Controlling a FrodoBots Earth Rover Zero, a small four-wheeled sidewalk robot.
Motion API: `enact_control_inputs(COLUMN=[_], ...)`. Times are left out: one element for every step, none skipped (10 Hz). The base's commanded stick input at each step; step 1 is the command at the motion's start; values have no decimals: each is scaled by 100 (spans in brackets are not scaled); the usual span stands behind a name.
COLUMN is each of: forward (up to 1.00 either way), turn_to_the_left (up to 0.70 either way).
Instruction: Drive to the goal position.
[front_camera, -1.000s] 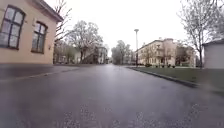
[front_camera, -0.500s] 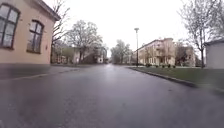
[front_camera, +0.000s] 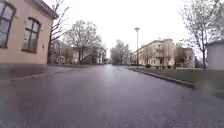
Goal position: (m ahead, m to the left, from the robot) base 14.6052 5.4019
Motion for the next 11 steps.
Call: enact_control_inputs(forward=[100, 100, 100, 100, 100, 100, 100, 100, 100, 100, 100], turn_to_the_left=[0, 0, 0, 0, 5, 23, 39, 17, 0, 0, 0])
